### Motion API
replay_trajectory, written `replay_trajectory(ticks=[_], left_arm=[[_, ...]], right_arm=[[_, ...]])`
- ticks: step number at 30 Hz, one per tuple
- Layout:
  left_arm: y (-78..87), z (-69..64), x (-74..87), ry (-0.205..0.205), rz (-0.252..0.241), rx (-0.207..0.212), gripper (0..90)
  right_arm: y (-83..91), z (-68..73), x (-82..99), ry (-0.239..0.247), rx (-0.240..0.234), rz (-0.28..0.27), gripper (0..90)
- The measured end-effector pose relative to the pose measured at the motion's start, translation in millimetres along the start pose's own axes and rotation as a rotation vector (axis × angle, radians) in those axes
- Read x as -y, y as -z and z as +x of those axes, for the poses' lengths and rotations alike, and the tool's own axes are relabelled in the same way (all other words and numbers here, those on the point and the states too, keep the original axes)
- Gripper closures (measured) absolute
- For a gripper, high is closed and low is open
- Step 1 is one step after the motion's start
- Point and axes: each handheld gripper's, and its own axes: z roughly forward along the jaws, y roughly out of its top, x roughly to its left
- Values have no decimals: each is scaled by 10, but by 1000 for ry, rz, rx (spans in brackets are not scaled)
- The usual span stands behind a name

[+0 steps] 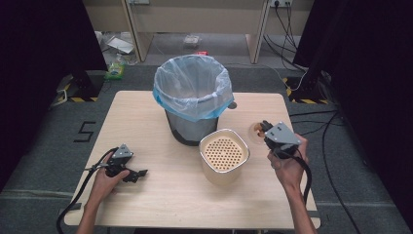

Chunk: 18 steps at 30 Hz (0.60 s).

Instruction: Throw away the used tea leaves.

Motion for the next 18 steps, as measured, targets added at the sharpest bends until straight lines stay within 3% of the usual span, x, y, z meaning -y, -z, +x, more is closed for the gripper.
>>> replay_trajectory(ticks=[4,7,8,12,14,15,18], left_arm=[[0,0,0,0,0,0,0],[0,0,0,0,0,0,0],[0,0,0,0,0,0,0],[0,0,0,0,0,0,0],[0,0,0,0,0,0,0],[0,0,0,0,0,0,0],[0,0,0,0,0,0,0]], right_arm=[[-87,154,-176,193,69,-11,860],[-127,333,-308,391,122,-21,861],[-132,372,-331,422,132,-28,861],[-159,574,-398,626,175,-69,862],[-150,645,-400,701,209,-85,866],[-141,668,-394,710,221,-100,866],[-105,831,-362,879,287,-123,868]])
